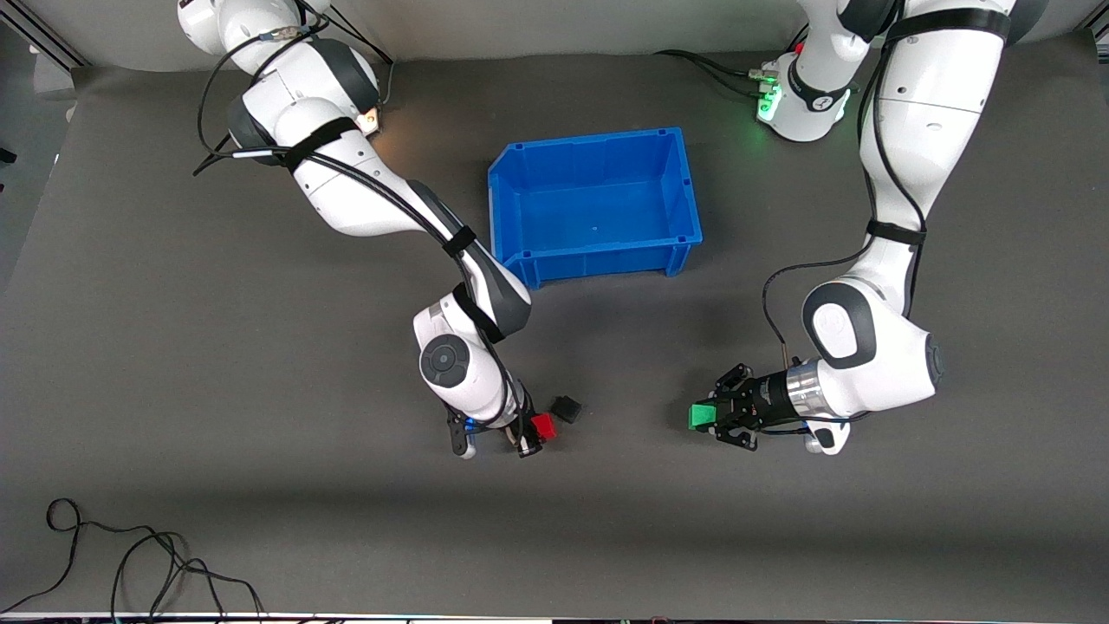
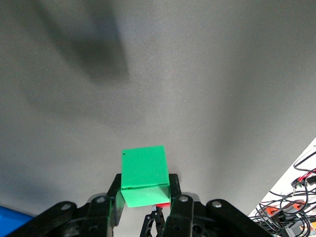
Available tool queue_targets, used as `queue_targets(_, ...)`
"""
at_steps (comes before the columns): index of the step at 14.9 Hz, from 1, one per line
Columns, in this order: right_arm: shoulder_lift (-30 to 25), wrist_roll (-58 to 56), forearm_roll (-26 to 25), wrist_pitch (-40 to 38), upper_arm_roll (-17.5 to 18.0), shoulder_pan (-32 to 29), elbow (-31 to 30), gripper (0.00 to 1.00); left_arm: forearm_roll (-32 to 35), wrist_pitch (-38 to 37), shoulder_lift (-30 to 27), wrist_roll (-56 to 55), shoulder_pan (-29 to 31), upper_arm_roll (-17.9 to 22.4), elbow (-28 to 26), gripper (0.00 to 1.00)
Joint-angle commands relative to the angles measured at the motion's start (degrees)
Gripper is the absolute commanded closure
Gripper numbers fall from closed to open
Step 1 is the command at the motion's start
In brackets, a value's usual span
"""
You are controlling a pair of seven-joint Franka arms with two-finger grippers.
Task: Attach green and red cubes to black cube
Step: 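Lower the red cube beside the black cube with the right gripper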
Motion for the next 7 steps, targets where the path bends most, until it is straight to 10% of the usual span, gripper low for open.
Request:
queue_targets(1,1.43,2.04,0.80,0.63,0.32,1.77,2.58,0.88,0.72,-0.33,0.63,-1.56,-0.82,1.06,1.56,1.00)
queue_targets(7,1.08,4.33,0.72,-0.25,0.06,3.54,2.40,0.88,0.90,-0.68,0.63,-3.13,-0.82,1.15,1.12,1.00)
